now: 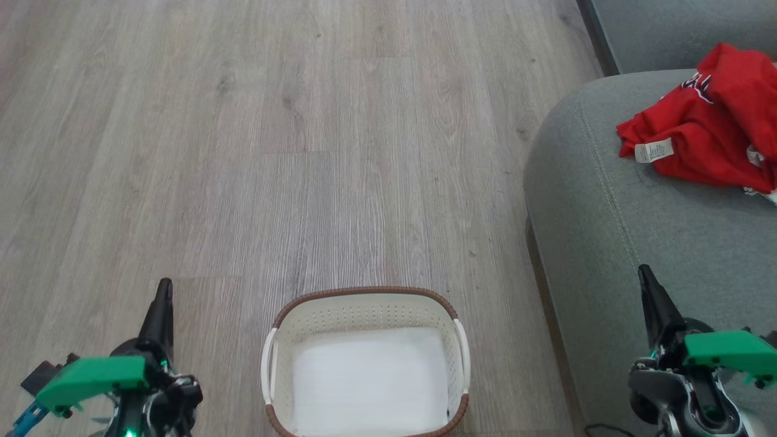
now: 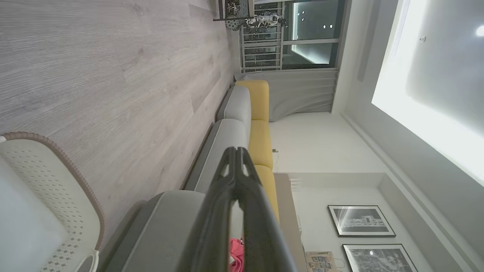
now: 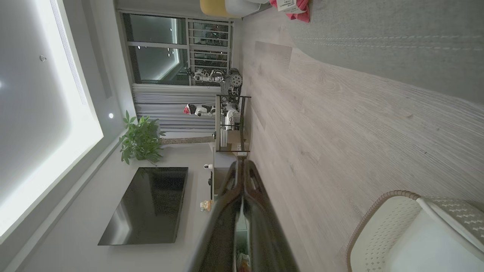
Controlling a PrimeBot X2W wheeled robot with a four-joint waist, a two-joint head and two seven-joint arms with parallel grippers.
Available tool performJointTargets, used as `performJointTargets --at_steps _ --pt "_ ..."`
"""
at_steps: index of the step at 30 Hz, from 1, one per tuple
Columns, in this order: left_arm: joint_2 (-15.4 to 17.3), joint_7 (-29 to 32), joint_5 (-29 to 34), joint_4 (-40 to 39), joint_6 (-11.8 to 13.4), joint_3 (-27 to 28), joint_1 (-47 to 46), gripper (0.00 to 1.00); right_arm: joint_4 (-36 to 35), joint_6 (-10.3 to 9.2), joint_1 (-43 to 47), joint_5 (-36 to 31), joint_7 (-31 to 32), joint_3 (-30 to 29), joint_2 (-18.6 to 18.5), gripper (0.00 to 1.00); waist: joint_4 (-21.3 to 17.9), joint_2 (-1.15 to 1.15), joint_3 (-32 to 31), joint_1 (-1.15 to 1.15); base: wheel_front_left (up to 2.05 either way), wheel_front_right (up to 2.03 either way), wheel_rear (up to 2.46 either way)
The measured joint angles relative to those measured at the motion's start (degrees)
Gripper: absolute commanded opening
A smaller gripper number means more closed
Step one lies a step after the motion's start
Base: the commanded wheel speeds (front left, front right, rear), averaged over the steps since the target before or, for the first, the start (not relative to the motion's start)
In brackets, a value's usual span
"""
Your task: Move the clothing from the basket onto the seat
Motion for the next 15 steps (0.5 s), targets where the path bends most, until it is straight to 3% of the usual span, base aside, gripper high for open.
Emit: performJointTargets --at_steps 15 --pt "-0.12 0.31 -2.16 0.0 -0.47 0.18 -0.75 0.0 -0.16 0.0 -0.01 2.19 0.79 -0.21 0.0 0.0 -0.01 0.0 0.04 0.0 0.0 0.0 0.0"
